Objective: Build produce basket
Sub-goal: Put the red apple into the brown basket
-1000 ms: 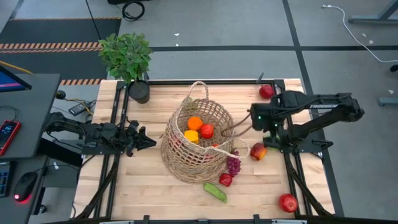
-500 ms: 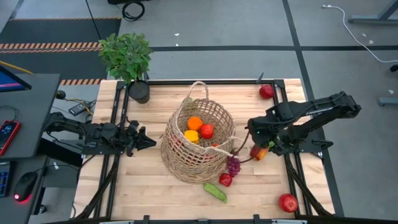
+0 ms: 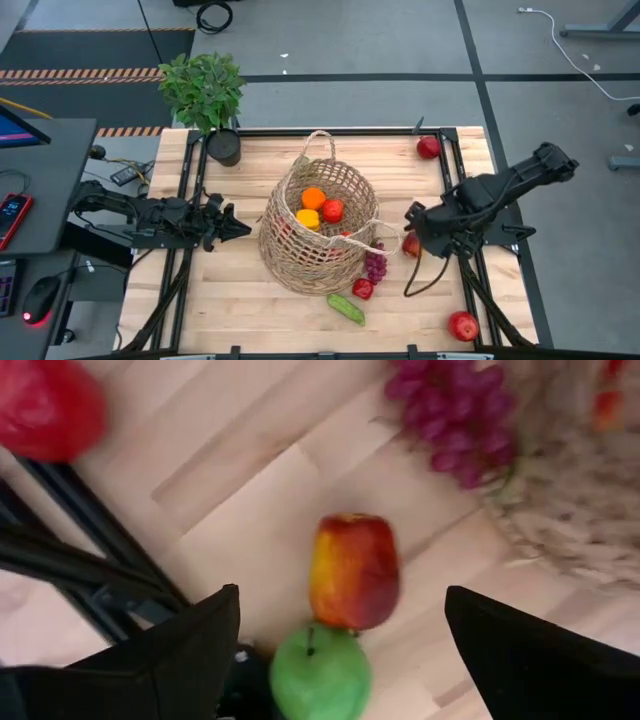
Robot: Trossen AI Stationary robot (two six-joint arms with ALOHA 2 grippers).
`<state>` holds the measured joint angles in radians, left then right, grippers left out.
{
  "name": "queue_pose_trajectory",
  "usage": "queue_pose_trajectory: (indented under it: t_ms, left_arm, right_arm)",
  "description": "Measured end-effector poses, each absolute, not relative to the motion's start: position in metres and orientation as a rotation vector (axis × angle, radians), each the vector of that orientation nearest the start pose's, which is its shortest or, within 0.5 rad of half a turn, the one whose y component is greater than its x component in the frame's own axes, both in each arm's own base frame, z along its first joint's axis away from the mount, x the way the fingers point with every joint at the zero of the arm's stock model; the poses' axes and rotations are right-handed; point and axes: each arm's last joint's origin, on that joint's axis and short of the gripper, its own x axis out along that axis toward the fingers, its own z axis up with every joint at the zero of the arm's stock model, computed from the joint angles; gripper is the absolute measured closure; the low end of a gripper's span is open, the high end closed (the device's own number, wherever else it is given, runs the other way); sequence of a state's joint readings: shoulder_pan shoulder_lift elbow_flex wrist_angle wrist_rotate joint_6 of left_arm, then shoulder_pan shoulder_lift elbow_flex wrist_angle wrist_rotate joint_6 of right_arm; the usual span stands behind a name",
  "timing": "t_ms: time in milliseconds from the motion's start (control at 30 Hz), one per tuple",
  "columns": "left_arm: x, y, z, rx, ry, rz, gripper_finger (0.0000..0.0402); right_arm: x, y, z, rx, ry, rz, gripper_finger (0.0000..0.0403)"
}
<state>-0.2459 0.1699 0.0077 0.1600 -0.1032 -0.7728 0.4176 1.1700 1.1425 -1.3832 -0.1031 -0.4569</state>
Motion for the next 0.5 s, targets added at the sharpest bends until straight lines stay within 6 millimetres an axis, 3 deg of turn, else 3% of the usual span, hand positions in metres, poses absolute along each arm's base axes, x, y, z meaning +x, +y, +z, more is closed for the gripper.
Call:
queue_pose_trajectory:
  t_ms: [167, 400, 500]
  left_arm:
    - [0.105, -0.023, 0.168, -0.771, 0.058, -0.135, 0.0339]
    - [0.105, -0.023, 0.167, -0.771, 0.058, -0.134, 0.0343]
    - [0.105, -0.023, 0.168, -0.771, 0.058, -0.135, 0.0344]
  right_arm:
    - [0.156, 0.095, 0.282, -0.653, 1.370, 0.758, 0.0047]
    - [0.157, 0.141, 0.263, -0.879, 1.213, 0.706, 0.0047]
    - [0.161, 0.160, 0.246, -0.944, 1.254, 0.748, 0.0047]
